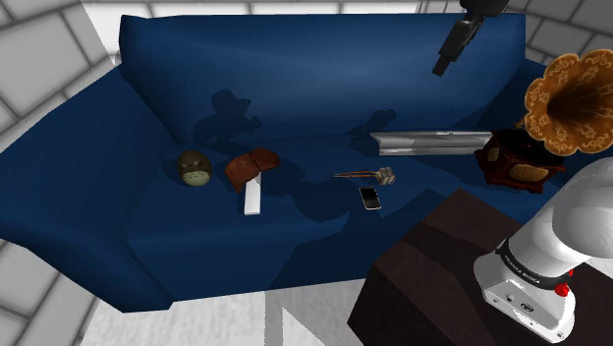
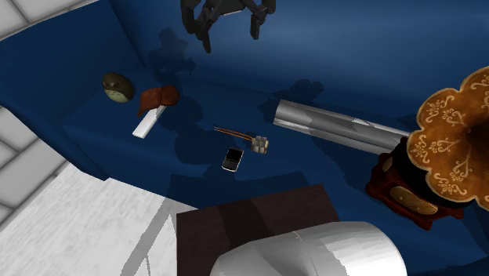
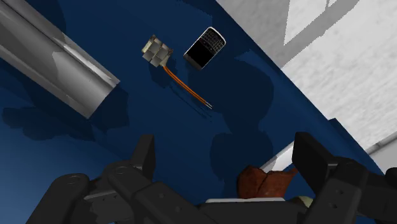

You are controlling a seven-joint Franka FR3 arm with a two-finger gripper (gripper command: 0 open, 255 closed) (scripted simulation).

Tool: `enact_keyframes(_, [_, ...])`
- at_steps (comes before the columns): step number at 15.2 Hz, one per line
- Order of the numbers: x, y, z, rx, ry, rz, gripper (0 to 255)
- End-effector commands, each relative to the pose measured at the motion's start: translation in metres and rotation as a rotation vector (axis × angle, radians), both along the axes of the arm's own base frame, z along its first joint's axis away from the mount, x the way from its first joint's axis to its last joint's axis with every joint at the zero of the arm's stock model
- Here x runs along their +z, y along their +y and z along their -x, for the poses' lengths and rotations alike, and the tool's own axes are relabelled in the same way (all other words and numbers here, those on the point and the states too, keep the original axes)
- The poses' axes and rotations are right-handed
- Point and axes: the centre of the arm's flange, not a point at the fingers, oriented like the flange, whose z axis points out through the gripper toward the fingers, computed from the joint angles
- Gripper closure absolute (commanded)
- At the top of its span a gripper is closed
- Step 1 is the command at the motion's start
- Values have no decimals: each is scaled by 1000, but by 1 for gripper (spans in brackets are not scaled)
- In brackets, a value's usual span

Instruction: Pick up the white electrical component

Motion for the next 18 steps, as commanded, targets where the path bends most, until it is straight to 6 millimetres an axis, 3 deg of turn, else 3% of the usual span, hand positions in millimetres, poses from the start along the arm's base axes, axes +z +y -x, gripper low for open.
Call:
enact_keyframes(1, [0, 0, 0, 0, 0, 0, 0])
enact_keyframes(18, [-208, -36, -79, 352, 34, 61, 0])
